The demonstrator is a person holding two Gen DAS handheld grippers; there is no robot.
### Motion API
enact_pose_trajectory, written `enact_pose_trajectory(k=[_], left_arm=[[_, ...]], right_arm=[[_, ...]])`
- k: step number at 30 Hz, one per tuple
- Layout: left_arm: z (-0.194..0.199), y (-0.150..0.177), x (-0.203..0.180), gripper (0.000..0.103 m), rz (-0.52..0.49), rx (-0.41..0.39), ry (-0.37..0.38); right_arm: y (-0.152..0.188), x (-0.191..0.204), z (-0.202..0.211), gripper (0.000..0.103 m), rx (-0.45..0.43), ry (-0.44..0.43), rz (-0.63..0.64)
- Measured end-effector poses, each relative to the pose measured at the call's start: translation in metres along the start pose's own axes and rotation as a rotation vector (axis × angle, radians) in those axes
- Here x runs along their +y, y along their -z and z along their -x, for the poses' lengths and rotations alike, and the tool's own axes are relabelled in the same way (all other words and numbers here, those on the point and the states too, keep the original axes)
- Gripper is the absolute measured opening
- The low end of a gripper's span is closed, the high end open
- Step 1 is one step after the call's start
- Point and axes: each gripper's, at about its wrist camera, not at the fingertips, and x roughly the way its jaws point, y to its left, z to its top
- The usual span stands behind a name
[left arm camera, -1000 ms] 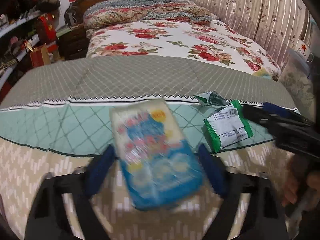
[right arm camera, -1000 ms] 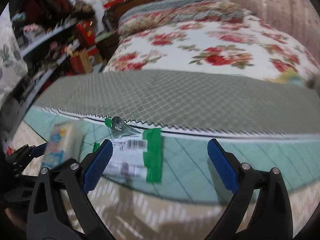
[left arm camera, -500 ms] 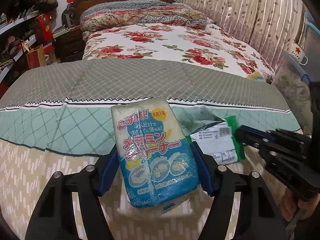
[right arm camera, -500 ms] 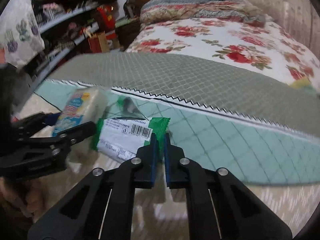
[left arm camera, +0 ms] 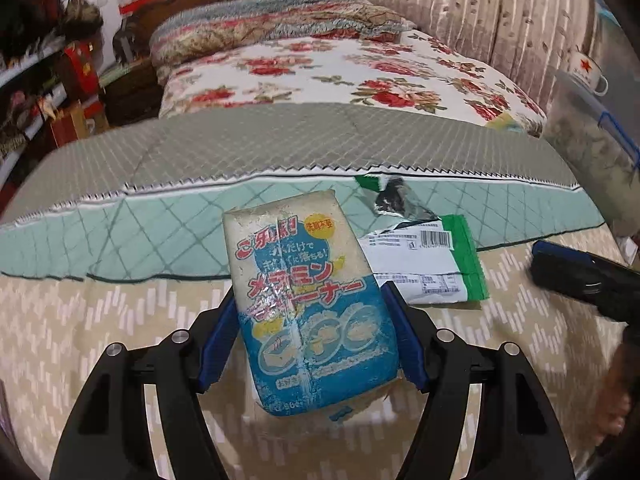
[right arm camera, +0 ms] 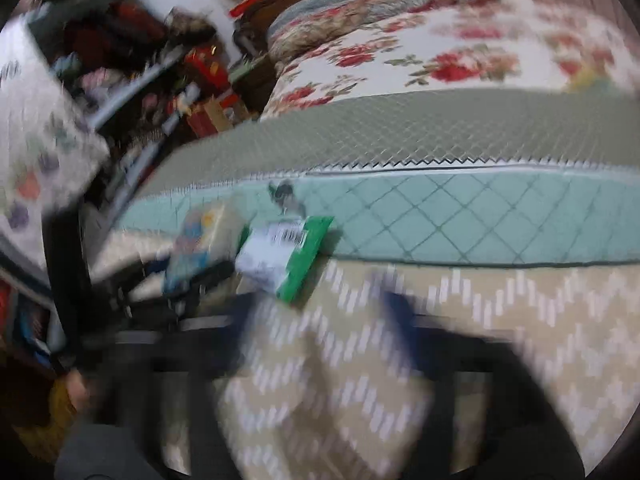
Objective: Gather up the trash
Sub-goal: 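Grasp the blue sponge package with the left tool while the right tool grasps the green-edged packet, then carry the sponge package and packet to the wastebasket and open both tools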
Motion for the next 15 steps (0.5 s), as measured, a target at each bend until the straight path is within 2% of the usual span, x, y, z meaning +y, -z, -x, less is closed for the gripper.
enact_pose_trajectory(k=[1,4,7,10,11,13,15], left_arm=[[-0.001,-0.001,0.002,0.066,0.004,0.004,0.007],[-0.002,-0.002,0.004,0.066,0.0,0.008,0.012],[-0.003,-0.002,0.003,0.066,0.001,0.008,0.013],[-0.002,-0.003,0.003,0.065,0.009,0.005,0.026],[-0.002,-0.003,0.004,0.065,0.014,0.002,0.035],[0.001,-0.002,0.007,0.064,0.029,-0.006,0.057],[0.006,-0.001,0.007,0.064,0.031,-0.015,0.07]], right_arm=[[-0.003,-0.004,-0.004,0.085,0.005,-0.022,-0.021],[-0.015,-0.014,-0.025,0.068,0.041,-0.067,-0.093],[-0.021,-0.018,-0.044,0.058,0.041,-0.102,-0.151],[-0.018,-0.01,-0.069,0.02,0.116,-0.187,-0.19],[-0.012,-0.004,-0.073,0.015,0.129,-0.193,-0.181],[-0.01,0.002,-0.068,0.009,0.118,-0.201,-0.163],[-0.007,-0.001,-0.046,0.008,0.058,-0.212,-0.163]])
